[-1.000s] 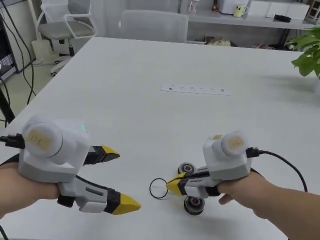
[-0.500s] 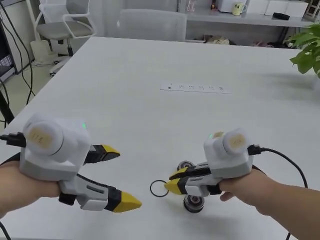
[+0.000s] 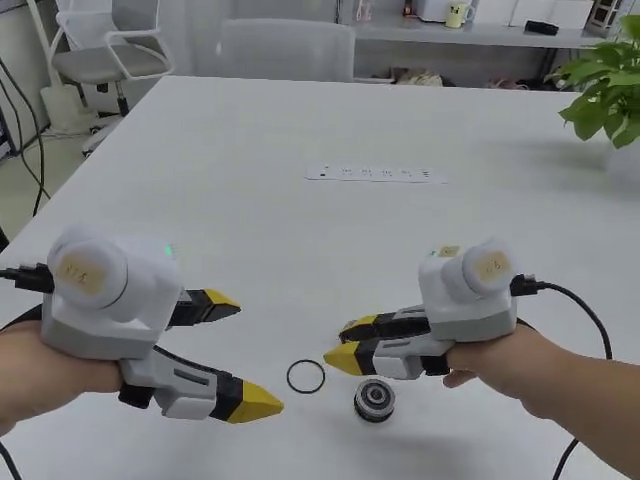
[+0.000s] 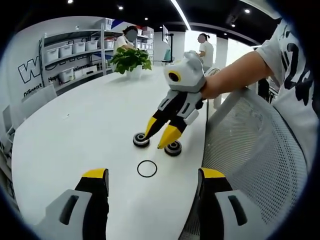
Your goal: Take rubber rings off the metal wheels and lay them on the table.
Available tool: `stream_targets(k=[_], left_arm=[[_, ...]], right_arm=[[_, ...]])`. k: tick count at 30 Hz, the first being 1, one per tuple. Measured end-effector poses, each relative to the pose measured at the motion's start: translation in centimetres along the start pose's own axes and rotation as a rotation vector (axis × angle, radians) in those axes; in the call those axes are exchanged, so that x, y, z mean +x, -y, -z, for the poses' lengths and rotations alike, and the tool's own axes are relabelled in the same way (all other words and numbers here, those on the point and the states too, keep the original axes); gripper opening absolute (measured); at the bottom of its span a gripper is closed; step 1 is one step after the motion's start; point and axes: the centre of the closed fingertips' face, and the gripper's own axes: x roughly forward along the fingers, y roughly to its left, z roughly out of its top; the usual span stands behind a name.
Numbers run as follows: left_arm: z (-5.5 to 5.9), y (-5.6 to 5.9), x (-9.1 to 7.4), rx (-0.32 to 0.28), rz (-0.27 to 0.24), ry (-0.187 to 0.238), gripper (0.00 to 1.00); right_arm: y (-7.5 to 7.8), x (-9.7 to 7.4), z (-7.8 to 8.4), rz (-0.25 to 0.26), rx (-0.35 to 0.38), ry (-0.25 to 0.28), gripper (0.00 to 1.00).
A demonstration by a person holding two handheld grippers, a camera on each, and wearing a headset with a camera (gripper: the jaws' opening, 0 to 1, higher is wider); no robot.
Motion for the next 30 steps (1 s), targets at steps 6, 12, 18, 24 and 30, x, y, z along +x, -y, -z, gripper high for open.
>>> stream_targets(k=[6,12,18,24,30], left_arm=[[-0.7,0.3,1.0,0.012,0.019,-0.001,0.71],[-1.6,0.7,1.9,0.024,0.037,-0.002,0.71],[-2.4,0.9,2.9,0.037,0.052,-0.004,0.7],[-3.0,1.3,4.0,0.04,0.069,-0.004,0.68],[-3.2,1.7,5.1,0.038,0.088,-0.006,0.67]], right_arm=[[0.3,-1.6,-0.6,0.005,0.004,0.028,0.25],[0.9,-3.3,-0.5,0.018,0.01,0.053,0.27],[1.3,-4.8,-0.3,0.026,0.009,0.068,0.29],[1.9,-6.0,0.3,0.028,0.005,0.081,0.31],[2.1,-6.6,1.1,0.02,-0.002,0.084,0.32]])
